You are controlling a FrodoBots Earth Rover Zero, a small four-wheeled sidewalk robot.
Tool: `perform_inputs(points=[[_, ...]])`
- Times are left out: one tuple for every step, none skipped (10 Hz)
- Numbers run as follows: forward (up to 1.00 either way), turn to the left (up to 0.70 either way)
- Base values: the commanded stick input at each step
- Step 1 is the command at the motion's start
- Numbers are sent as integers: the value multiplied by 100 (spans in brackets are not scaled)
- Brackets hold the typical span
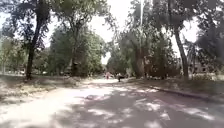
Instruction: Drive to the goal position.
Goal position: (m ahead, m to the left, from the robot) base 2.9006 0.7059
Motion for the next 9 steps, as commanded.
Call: perform_inputs(points=[[70,0],[70,0],[70,0],[70,0],[70,0],[70,0],[70,0],[70,0],[70,0]])
